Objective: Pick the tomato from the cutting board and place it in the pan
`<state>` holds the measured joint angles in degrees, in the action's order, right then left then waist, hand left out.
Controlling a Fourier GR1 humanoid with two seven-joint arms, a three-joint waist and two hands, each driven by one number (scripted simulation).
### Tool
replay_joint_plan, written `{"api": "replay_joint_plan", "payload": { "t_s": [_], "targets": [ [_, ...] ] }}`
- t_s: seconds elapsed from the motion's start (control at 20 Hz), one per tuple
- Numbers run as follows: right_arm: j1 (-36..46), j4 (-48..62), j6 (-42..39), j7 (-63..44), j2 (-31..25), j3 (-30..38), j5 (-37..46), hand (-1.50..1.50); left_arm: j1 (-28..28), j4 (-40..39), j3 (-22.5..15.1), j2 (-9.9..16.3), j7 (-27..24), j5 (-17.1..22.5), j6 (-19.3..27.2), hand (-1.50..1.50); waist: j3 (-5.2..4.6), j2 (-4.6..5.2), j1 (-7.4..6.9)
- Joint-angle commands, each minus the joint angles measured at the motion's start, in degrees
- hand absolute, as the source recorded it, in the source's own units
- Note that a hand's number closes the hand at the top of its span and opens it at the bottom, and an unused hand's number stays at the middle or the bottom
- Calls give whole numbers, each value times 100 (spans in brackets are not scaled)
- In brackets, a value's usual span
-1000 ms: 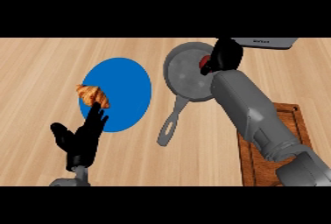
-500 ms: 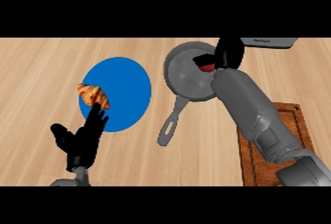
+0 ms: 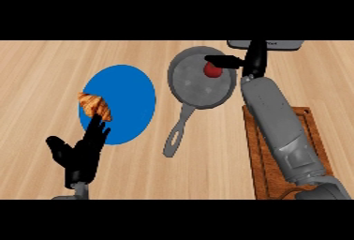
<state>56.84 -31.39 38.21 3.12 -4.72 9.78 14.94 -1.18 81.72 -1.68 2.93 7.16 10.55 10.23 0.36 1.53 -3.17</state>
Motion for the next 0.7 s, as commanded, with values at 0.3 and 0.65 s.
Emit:
{"api": "replay_joint_plan", "payload": {
  "t_s": [0.3, 0.65],
  "targets": [
    [-814, -371, -2082, 1729, 18, 467, -1174, -150, -111, -276, 218, 90, -130, 3, -2, 0, -35, -137, 274],
    [-2119, -1970, -1545, 1134, 465, -417, -916, -150, -117, -72, 182, -39, 51, -1, 51, 0, -37, -157, 309]
  ]
}}
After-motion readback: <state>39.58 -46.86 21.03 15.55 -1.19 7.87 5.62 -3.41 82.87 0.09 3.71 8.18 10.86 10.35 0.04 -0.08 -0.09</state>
